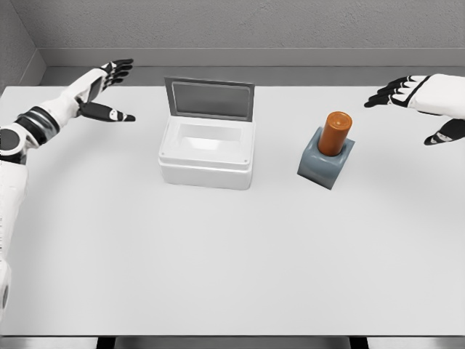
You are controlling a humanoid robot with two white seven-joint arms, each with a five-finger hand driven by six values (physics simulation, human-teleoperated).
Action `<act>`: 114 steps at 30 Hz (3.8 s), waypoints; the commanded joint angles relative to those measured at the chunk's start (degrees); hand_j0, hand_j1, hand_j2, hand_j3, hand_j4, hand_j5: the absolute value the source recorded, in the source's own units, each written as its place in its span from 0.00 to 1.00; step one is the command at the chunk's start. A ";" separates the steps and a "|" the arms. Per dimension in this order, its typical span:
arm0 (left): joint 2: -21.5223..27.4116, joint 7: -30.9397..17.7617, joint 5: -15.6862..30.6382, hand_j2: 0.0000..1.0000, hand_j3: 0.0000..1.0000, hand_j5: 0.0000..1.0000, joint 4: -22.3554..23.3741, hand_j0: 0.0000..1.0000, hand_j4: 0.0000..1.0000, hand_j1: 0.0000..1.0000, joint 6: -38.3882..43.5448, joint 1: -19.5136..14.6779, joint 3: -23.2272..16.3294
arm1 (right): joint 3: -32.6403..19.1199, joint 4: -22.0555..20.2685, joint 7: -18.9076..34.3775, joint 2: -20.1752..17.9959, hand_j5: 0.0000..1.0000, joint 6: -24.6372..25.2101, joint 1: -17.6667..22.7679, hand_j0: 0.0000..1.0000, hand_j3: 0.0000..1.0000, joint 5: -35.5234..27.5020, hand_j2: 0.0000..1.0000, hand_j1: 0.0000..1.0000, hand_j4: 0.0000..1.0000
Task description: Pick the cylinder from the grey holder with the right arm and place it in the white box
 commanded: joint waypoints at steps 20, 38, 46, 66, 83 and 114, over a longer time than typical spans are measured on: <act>-1.01 -0.04 0.43 1.00 1.00 1.00 -0.27 1.00 1.00 1.00 0.16 0.35 -0.31 | -1.58 0.18 5.05 11.96 1.00 0.08 -2.99 1.00 1.00 0.42 1.00 1.00 1.00; -1.37 -0.04 0.52 1.00 1.00 1.00 -1.41 1.00 1.00 1.00 -0.01 0.97 0.05 | 0.88 5.19 5.05 16.53 1.00 0.08 -2.28 1.00 1.00 -0.20 1.00 1.00 1.00; -1.28 -0.04 0.43 1.00 1.00 1.00 -5.90 1.00 1.00 1.00 0.34 2.99 0.13 | 0.88 7.56 8.04 17.32 1.00 0.08 -1.40 1.00 1.00 0.59 1.00 1.00 1.00; -0.66 -0.04 0.43 1.00 1.00 1.00 -2.64 1.00 1.00 1.00 2.89 1.93 -0.39 | 0.70 11.51 10.06 20.04 0.83 0.08 -0.61 0.83 0.83 1.39 0.83 0.83 0.83; -1.36 -0.04 2.54 1.00 1.00 1.00 -0.71 1.00 1.00 1.00 2.80 0.09 -0.66 | 0.09 11.34 11.55 19.17 0.41 0.08 -0.61 0.41 0.41 1.39 0.41 0.41 0.41; -0.31 -0.04 2.27 1.00 1.00 1.00 0.17 1.00 1.00 1.00 2.27 -0.35 -6.98 | -2.90 -3.69 17.53 29.53 0.41 0.08 -6.50 0.41 0.41 1.39 0.41 0.41 0.41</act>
